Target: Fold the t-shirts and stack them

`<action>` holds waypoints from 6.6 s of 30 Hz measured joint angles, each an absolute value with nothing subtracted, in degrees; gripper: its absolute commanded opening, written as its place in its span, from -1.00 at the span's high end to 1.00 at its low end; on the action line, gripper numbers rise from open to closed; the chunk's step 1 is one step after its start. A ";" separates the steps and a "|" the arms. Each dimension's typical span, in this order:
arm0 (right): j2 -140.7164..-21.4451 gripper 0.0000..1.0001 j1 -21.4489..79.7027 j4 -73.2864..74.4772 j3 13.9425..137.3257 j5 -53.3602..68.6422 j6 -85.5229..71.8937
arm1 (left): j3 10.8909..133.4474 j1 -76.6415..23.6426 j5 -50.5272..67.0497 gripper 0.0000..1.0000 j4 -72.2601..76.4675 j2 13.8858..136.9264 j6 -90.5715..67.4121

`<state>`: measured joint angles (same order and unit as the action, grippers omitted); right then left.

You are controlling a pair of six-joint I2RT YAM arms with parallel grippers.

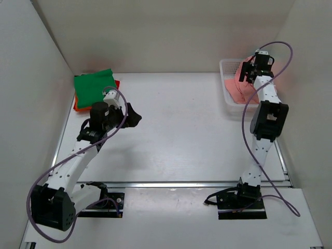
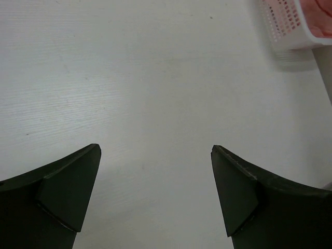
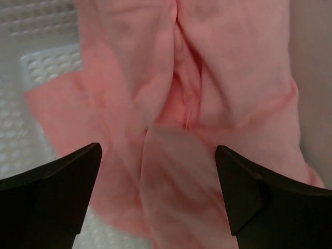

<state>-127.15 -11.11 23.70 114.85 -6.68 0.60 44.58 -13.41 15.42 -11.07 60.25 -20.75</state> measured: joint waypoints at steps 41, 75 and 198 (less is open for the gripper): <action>-83.53 1.00 14.33 27.03 84.73 5.15 -14.85 | 39.59 -11.84 15.22 -0.98 -22.81 38.79 -24.38; -99.02 -0.98 19.86 18.17 74.02 5.06 -8.51 | 32.34 -9.54 14.35 -0.97 -19.51 42.92 -24.93; -51.51 1.00 -18.50 32.86 112.46 50.63 -36.16 | 117.01 -15.29 41.25 1.00 -35.77 62.96 -37.63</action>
<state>-51.51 -18.50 32.86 112.46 50.63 -36.16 117.01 -15.29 41.25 -35.77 62.96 -37.63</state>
